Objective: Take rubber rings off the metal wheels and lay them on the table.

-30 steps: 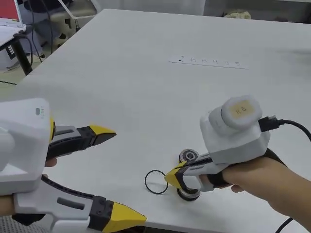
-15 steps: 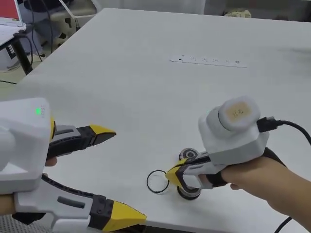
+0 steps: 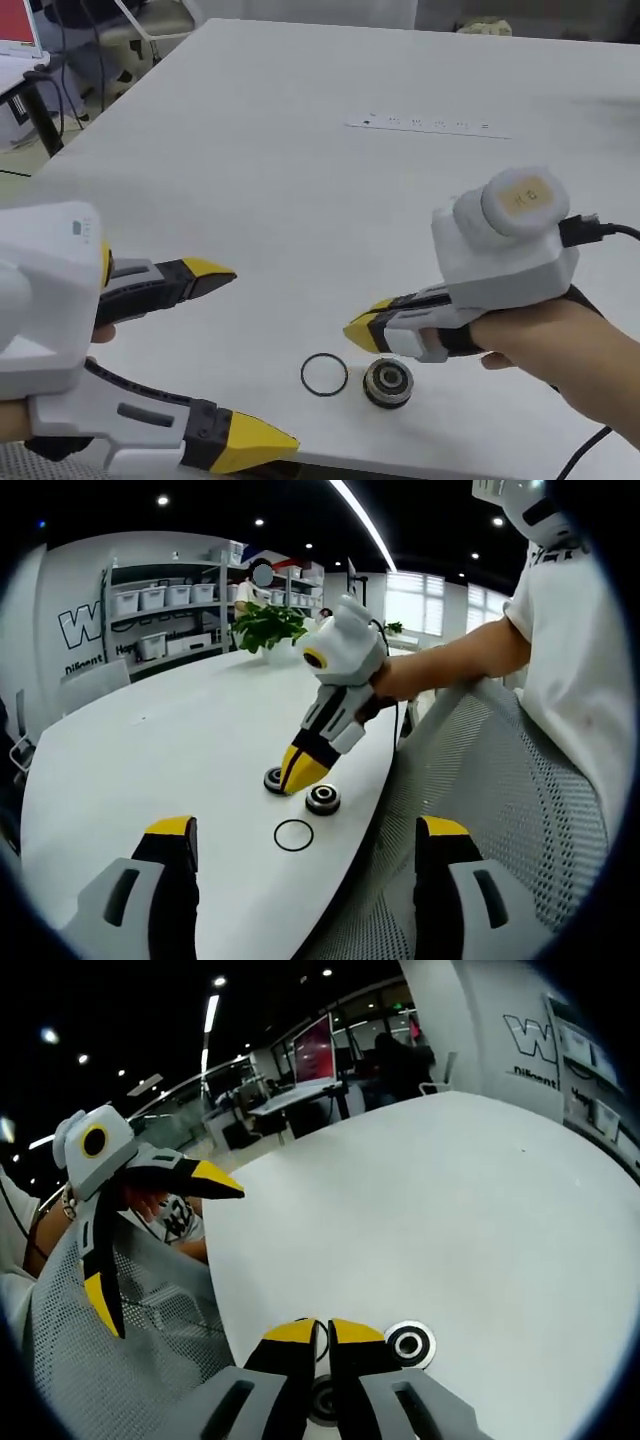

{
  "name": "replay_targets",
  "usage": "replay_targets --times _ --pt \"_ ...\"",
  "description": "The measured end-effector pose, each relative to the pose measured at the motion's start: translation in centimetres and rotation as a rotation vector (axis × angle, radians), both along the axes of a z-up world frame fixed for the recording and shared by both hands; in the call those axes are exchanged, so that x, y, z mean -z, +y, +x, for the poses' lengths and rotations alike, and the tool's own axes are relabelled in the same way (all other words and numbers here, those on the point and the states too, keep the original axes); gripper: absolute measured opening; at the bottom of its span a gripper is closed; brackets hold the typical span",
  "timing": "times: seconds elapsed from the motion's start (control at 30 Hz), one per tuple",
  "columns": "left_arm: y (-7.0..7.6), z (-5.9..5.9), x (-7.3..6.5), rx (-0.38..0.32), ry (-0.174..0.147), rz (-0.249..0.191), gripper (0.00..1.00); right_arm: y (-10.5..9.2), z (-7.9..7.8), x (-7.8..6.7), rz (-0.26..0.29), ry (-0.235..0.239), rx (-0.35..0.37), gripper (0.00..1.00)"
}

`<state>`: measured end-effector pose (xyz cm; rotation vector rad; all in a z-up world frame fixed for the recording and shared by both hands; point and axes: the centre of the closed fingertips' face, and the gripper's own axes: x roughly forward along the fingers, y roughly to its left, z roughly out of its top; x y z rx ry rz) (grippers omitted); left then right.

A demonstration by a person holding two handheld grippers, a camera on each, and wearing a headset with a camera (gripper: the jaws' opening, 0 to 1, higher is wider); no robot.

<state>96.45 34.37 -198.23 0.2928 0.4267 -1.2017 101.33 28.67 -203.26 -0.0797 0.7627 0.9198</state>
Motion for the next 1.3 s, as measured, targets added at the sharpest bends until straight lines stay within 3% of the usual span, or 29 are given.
replay_targets --times 0.3,0.63,0.73,0.9,1.1,1.2,1.3 --pt "0.0 -0.2 0.1 0.006 0.003 0.008 0.87 -1.1 0.3 -2.1 0.028 -0.044 0.006 0.03" --pt "-0.4 -0.9 0.3 0.043 0.021 0.022 0.89 -2.7 -0.5 -2.0 -0.055 -0.093 -0.066 0.06" --pt "-0.4 -1.2 0.3 0.067 -0.007 0.046 0.91 -3.0 -1.4 -1.3 -0.094 -0.1 -0.114 0.07" --pt "-0.5 -1.3 0.1 0.089 -0.009 0.064 0.92 -3.8 -2.3 -0.9 -0.124 -0.114 -0.159 0.11" --pt "-1.4 -0.9 -2.0 0.127 -0.064 0.079 0.95 -4.9 -2.6 0.5 -0.166 -0.142 -0.202 0.19" --pt "-2.4 -0.6 -3.3 0.154 -0.091 0.061 0.94 -5.4 -2.8 1.9 -0.193 -0.119 -0.218 0.23" --pt "-3.7 -0.3 -4.3 0.194 -0.114 0.041 0.93 -5.3 -3.0 2.6 -0.173 -0.072 -0.214 0.24"
